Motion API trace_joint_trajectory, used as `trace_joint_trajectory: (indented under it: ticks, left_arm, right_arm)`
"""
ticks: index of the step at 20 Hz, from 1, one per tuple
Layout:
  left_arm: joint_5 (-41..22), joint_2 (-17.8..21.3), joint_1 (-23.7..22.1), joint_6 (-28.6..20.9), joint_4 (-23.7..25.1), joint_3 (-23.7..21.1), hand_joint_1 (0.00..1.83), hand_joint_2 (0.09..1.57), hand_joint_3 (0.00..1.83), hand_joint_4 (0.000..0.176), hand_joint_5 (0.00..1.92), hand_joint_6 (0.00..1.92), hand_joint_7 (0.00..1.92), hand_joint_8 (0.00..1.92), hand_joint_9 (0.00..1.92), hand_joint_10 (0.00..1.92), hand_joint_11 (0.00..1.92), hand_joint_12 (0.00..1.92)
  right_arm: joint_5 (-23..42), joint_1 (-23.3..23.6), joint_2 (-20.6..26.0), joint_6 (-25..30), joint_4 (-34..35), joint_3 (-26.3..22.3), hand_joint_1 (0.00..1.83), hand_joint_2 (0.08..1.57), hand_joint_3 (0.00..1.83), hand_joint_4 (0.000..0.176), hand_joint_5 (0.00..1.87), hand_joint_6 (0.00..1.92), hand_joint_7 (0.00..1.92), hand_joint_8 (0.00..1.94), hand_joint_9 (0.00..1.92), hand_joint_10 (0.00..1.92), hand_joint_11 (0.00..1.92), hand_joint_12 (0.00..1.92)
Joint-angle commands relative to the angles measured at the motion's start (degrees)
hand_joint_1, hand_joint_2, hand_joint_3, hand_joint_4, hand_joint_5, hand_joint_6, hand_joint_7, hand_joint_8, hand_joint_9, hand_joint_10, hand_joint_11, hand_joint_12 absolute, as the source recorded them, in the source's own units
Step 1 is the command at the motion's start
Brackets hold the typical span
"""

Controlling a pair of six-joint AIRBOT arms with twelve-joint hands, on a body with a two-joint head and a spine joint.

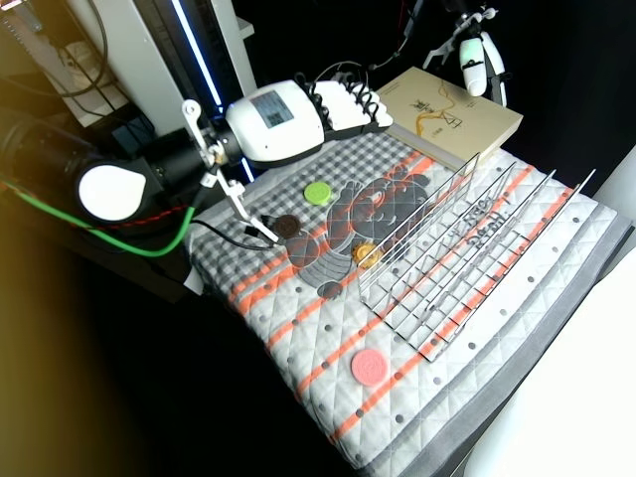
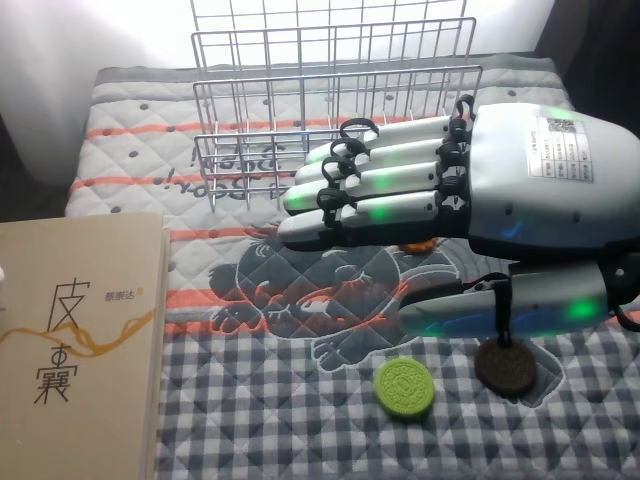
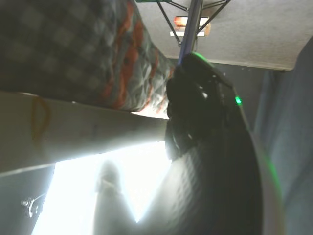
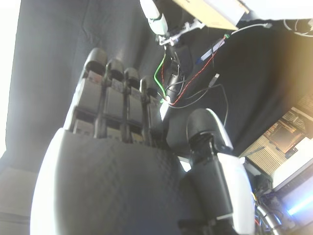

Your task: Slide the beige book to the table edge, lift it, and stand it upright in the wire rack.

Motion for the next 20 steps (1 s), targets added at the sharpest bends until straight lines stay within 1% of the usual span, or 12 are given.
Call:
trace_joint_trajectory:
  ticks: [1, 4, 5, 6, 8, 9, 10, 14, 17, 18, 19, 20]
  left_arm:
    - [-4.6, -0.3, -0.6, -0.4, -0.5, 0.6, 0.18, 1.02, 0.00, 0.000, 0.29, 0.01, 0.42, 0.00, 0.49, 0.01, 0.14, 1.06]
    - [-4.2, -0.4, -0.9, -0.4, -0.5, 0.8, 0.21, 1.03, 0.00, 0.000, 0.38, 0.01, 0.37, 0.00, 0.38, 0.00, 0.01, 1.08]
    - [-4.2, -0.4, -0.9, -0.4, -0.5, 0.9, 0.25, 1.05, 0.00, 0.000, 0.45, 0.02, 0.38, 0.00, 0.33, 0.00, 0.00, 0.96]
    - [-4.2, -0.5, -0.9, -0.4, -0.5, 0.9, 0.30, 1.07, 0.00, 0.000, 0.52, 0.01, 0.43, 0.01, 0.37, 0.01, 0.00, 0.95]
    - [-4.2, -0.8, -1.1, -0.5, -0.6, 1.2, 0.65, 1.20, 0.00, 0.000, 0.84, 0.02, 0.57, 0.01, 0.46, 0.02, 0.00, 1.08]
    - [-4.1, -1.2, -1.2, -0.8, -0.8, 1.5, 0.94, 1.19, 0.01, 0.000, 0.84, 0.96, 0.63, 0.02, 0.52, 0.01, 0.03, 1.13]
    - [-4.5, -1.3, -1.2, -1.2, -1.1, 1.7, 1.08, 1.19, 0.00, 0.000, 0.85, 1.13, 0.72, 0.02, 0.57, 0.02, 0.01, 1.22]
    - [-5.6, -1.4, -1.2, -1.3, -2.7, 2.0, 1.12, 1.20, 0.00, 0.000, 0.82, 1.21, 0.81, 0.01, 0.64, 0.02, 0.00, 1.19]
    - [-6.3, -1.4, -1.0, -1.3, -5.3, 2.5, 1.12, 1.19, 0.00, 0.000, 0.84, 1.19, 0.85, 0.01, 0.69, 0.02, 0.00, 1.31]
    - [-6.8, -1.4, -0.7, -1.3, -6.2, 2.6, 1.12, 1.20, 0.00, 0.000, 0.82, 1.20, 0.87, 0.01, 0.74, 0.03, 0.07, 1.37]
    - [-7.9, -1.2, -0.1, -1.3, -7.9, 2.7, 1.13, 1.19, 0.00, 0.000, 0.84, 1.19, 0.89, 0.01, 0.78, 0.04, 0.20, 1.31]
    - [-9.1, -1.0, 0.3, -1.3, -9.4, 2.7, 1.19, 1.19, 0.00, 0.000, 0.93, 1.12, 0.74, 1.05, 0.82, 0.04, 0.25, 1.39]
  right_arm:
    - [5.4, 0.2, -0.2, 0.0, 3.5, 0.0, 0.21, 1.47, 0.00, 0.000, 0.26, 0.00, 0.25, 0.00, 0.24, 0.00, 0.25, 0.12]
    - [5.4, 0.1, -0.3, 0.0, 3.5, 0.1, 0.23, 1.46, 0.00, 0.000, 0.26, 0.00, 0.26, 0.00, 0.24, 0.00, 0.29, 0.14]
    - [5.4, 0.1, -0.4, 0.0, 3.5, 0.1, 0.24, 1.45, 0.00, 0.000, 0.27, 0.00, 0.28, 0.01, 0.25, 0.00, 0.33, 0.16]
    - [5.4, 0.0, -0.4, 0.0, 3.5, 0.1, 0.24, 1.45, 0.00, 0.000, 0.27, 0.00, 0.28, 0.01, 0.26, 0.01, 0.34, 0.17]
    - [5.4, -0.1, -0.5, 0.0, 3.5, 0.1, 0.20, 1.46, 0.00, 0.000, 0.25, 0.00, 0.28, 0.00, 0.25, 0.00, 0.30, 0.16]
    - [5.4, -0.2, -0.5, 0.0, 3.5, 0.1, 0.20, 1.46, 0.00, 0.000, 0.24, 0.00, 0.27, 0.00, 0.25, 0.00, 0.28, 0.15]
    - [5.4, -0.3, -0.5, 0.0, 3.5, 0.1, 0.19, 1.47, 0.00, 0.000, 0.23, 0.00, 0.26, 0.00, 0.24, 0.00, 0.26, 0.14]
    - [5.4, -0.5, -0.4, 0.0, 3.6, 0.2, 0.19, 1.47, 0.00, 0.000, 0.23, 0.00, 0.25, 0.00, 0.24, 0.00, 0.29, 0.16]
    - [5.4, -0.8, -0.3, 0.0, 3.8, 0.1, 0.25, 1.46, 0.00, 0.000, 0.23, 0.00, 0.25, 0.00, 0.25, 0.00, 0.29, 0.16]
    - [5.4, -0.9, -0.3, 0.0, 3.9, 0.1, 0.23, 1.46, 0.00, 0.000, 0.23, 0.00, 0.25, 0.00, 0.24, 0.00, 0.26, 0.15]
    - [5.4, -1.0, -0.2, 0.0, 3.9, 0.1, 0.18, 1.47, 0.00, 0.000, 0.22, 0.00, 0.24, 0.00, 0.23, 0.00, 0.27, 0.16]
    - [5.4, -1.0, -0.2, 0.0, 3.9, 0.1, 0.17, 1.47, 0.00, 0.000, 0.22, 0.00, 0.24, 0.00, 0.23, 0.00, 0.26, 0.15]
